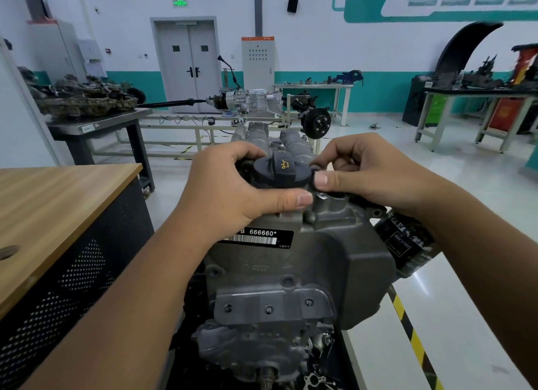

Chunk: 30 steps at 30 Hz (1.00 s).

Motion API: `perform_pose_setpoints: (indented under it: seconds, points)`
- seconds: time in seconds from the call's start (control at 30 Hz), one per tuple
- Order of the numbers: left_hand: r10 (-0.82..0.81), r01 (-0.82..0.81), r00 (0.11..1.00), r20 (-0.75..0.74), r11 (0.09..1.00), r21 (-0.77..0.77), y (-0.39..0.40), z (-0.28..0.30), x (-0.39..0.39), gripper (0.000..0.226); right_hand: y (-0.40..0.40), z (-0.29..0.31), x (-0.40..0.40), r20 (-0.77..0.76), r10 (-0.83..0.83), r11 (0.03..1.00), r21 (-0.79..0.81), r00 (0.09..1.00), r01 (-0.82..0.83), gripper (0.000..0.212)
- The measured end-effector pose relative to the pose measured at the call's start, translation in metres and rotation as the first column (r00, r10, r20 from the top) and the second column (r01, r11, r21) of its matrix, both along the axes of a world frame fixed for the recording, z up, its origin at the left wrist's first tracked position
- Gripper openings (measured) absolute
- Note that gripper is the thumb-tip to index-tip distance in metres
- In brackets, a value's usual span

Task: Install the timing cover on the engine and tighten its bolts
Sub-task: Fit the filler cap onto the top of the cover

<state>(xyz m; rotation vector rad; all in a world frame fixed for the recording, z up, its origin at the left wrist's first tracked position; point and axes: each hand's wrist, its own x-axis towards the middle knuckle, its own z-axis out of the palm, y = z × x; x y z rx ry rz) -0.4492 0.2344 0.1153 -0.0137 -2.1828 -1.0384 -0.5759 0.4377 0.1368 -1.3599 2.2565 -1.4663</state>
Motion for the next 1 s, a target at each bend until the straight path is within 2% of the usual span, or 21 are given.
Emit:
perform_pose_setpoints:
  seconds: [0.1, 0.17, 0.2, 0.27, 0.33, 0.37, 0.5, 0.63, 0.77, 0.9, 1.0]
  points:
    - [-0.001, 0.001, 1.000, -0.014, 1.000, -0.002, -0.001, 0.000, 0.000, 0.072, -0.002, 0.001, 0.007, -0.087, -0.076, 0.997, -0.012, 0.993, 0.075, 0.042]
    - [-0.004, 0.005, 1.000, -0.026, 1.000, 0.001, -0.002, -0.002, -0.001, 0.075, -0.003, -0.004, 0.014, -0.155, -0.187, 0.982, -0.064, 0.970, 0.179, 0.031]
    - [-0.009, 0.009, 0.999, -0.035, 1.000, 0.006, -0.001, -0.003, -0.001, 0.076, -0.003, -0.007, 0.019, -0.217, -0.279, 0.960, -0.092, 0.936, 0.265, 0.027]
    - [-0.017, 0.018, 0.998, -0.055, 1.000, 0.010, -0.002, -0.003, -0.001, 0.074, -0.007, -0.012, 0.030, -0.361, -0.460, 0.886, -0.124, 0.811, 0.447, 0.029]
    - [-0.016, 0.017, 0.997, -0.071, 1.000, 0.008, -0.002, -0.004, -0.002, 0.074, -0.014, -0.013, 0.043, -0.473, -0.556, 0.809, -0.121, 0.683, 0.575, 0.029]
    - [-0.015, 0.016, 0.997, -0.079, 1.000, 0.008, -0.002, -0.005, -0.003, 0.073, -0.018, -0.012, 0.048, -0.503, -0.573, 0.784, -0.109, 0.647, 0.611, 0.027]
    - [-0.011, 0.012, 0.996, -0.090, 1.000, 0.008, -0.004, -0.007, -0.005, 0.074, -0.025, -0.004, 0.057, -0.473, -0.597, 0.739, -0.012, 0.648, 0.673, 0.020]
    - [0.007, -0.008, 0.997, -0.076, 1.000, -0.003, -0.004, -0.006, -0.005, 0.074, -0.025, 0.000, 0.062, -0.431, -0.627, 0.709, 0.030, 0.649, 0.704, 0.025]
    - [0.035, -0.036, 0.998, -0.043, 0.999, -0.017, -0.004, -0.006, -0.005, 0.075, -0.036, -0.004, 0.069, -0.548, -0.608, 0.648, 0.076, 0.575, 0.758, 0.021]
    - [0.062, -0.063, 0.997, -0.042, 0.998, -0.022, -0.004, -0.006, -0.003, 0.076, -0.039, -0.008, 0.074, -0.585, -0.617, 0.628, 0.037, 0.527, 0.777, 0.027]
    - [0.057, -0.057, 0.998, -0.041, 0.998, -0.003, -0.003, -0.006, -0.003, 0.069, -0.033, -0.012, 0.076, -0.470, -0.676, 0.661, -0.049, 0.567, 0.748, 0.021]
